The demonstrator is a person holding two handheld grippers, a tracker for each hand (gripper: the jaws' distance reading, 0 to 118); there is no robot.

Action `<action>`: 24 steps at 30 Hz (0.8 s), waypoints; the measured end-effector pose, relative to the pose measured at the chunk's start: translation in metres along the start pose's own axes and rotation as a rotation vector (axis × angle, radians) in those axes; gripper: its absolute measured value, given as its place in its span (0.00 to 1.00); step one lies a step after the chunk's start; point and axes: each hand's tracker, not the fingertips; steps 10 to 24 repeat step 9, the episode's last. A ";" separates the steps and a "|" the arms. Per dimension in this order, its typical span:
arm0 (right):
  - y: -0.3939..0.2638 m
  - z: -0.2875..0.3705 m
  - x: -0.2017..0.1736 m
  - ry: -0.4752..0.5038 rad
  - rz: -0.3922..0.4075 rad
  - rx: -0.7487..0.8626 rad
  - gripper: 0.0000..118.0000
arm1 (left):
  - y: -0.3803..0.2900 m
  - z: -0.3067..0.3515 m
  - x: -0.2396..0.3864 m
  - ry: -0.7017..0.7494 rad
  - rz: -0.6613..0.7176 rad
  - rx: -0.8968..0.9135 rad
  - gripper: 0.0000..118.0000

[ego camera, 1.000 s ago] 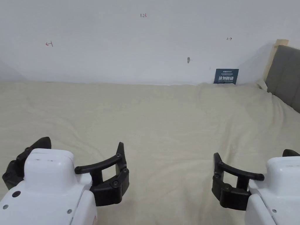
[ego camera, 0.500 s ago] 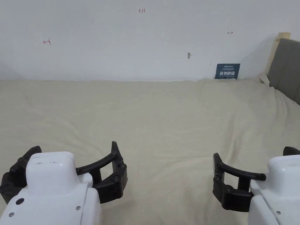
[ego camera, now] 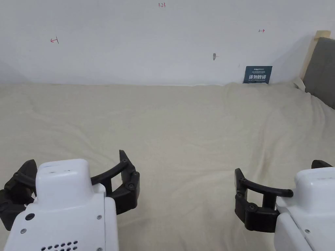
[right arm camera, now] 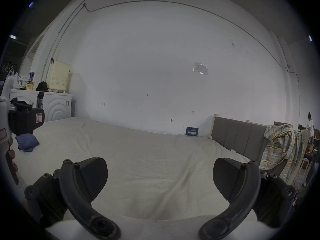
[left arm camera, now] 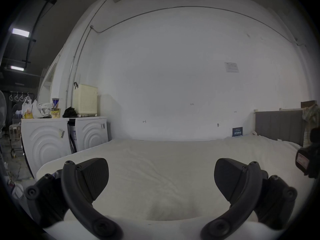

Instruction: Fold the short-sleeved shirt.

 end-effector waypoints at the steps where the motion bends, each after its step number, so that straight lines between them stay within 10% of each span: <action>1: 0.000 0.000 -0.001 0.001 0.001 0.000 1.00 | 0.001 0.000 0.000 -0.023 -0.016 -0.013 1.00; 24: -0.001 0.001 -0.003 0.010 -0.004 -0.006 1.00 | -0.002 0.000 0.008 0.046 -0.050 -0.021 1.00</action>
